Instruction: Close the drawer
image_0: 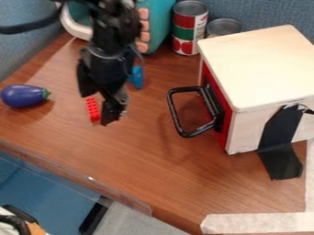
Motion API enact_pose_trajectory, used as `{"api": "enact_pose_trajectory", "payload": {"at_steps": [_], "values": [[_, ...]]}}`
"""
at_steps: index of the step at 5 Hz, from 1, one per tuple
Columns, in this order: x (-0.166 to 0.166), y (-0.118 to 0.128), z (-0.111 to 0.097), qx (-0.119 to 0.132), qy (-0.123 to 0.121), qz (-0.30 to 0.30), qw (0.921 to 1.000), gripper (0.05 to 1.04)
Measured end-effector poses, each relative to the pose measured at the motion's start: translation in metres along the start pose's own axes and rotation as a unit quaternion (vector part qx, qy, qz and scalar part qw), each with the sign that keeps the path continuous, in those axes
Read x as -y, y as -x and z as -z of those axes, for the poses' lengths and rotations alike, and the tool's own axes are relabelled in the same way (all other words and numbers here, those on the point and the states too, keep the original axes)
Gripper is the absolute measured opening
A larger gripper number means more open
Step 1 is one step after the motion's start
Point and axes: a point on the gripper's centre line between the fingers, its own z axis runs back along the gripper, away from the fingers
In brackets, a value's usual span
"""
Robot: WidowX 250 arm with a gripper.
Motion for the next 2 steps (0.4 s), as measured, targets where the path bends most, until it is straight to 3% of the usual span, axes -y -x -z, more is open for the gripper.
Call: {"api": "enact_pose_trajectory", "payload": {"at_steps": [1, 2], "values": [[-0.009, 0.029, -0.024, 0.027, 0.034, -0.047, 0.998, 0.999], [-0.002, 0.043, -0.053, 0.051, 0.083, -0.046, 0.9942, 0.999]]}}
